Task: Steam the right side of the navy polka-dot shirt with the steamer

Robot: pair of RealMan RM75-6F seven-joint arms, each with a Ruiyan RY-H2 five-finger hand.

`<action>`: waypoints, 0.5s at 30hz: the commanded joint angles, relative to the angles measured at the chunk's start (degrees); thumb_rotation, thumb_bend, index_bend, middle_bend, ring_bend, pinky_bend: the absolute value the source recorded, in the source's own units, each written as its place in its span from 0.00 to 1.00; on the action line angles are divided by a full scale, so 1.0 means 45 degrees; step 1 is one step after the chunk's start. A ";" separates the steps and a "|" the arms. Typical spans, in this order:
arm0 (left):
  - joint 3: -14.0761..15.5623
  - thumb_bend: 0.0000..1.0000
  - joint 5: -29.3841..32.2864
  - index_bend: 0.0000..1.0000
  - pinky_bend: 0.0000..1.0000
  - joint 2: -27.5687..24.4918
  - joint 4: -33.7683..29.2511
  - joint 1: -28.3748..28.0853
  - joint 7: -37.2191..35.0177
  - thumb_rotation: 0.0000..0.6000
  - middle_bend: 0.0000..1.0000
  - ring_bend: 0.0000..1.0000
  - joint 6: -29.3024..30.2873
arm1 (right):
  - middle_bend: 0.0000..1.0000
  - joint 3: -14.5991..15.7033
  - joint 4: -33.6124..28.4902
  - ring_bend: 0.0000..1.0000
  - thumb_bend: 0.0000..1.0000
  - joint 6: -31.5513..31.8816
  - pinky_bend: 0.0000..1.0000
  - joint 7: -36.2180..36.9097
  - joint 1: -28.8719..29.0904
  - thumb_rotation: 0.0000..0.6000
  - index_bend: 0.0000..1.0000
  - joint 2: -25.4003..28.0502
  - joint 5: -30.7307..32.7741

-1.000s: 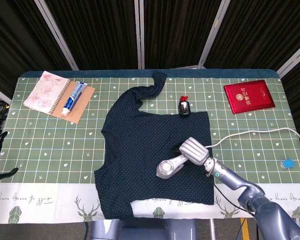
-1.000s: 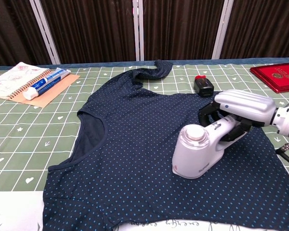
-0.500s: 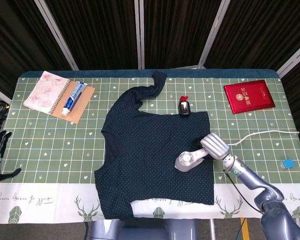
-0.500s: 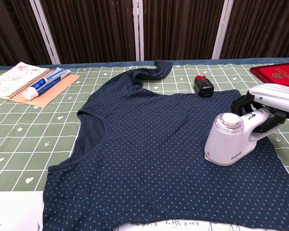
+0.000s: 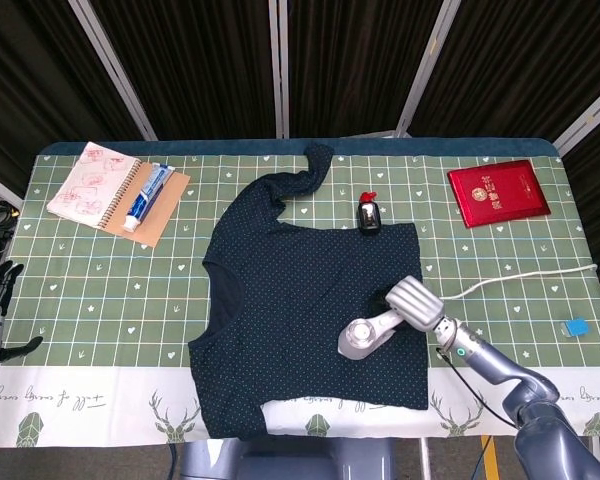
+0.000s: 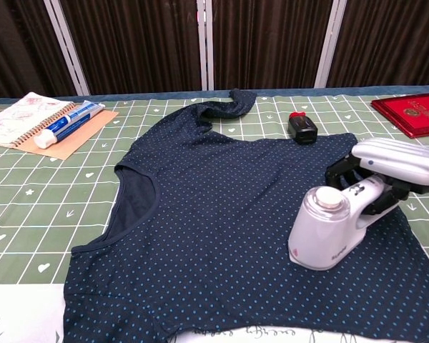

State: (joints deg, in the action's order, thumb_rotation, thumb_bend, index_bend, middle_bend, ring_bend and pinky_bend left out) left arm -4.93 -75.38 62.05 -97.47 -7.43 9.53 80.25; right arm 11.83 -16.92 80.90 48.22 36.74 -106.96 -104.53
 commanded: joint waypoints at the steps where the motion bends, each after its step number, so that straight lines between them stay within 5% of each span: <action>1: -0.0001 0.00 -0.0005 0.00 0.00 -0.0009 -0.0004 0.0005 -0.0011 1.00 0.00 0.00 0.0011 | 0.68 0.0204 -0.0332 0.70 0.75 0.0360 0.97 -0.0216 0.0118 1.00 0.82 -0.0080 -0.0274; 15: 0.0001 0.00 -0.0050 0.00 0.00 -0.0076 -0.0017 0.0022 -0.0140 1.00 0.00 0.00 0.0042 | 0.68 0.0955 -0.2118 0.70 0.75 0.1526 0.97 -0.1678 0.0420 1.00 0.82 0.0089 -0.1372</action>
State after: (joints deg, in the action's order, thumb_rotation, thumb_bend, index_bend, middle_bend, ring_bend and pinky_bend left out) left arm -4.92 -75.60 61.71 -97.54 -7.33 8.90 80.44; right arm 15.90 -25.76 87.38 41.21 38.47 -106.88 -110.38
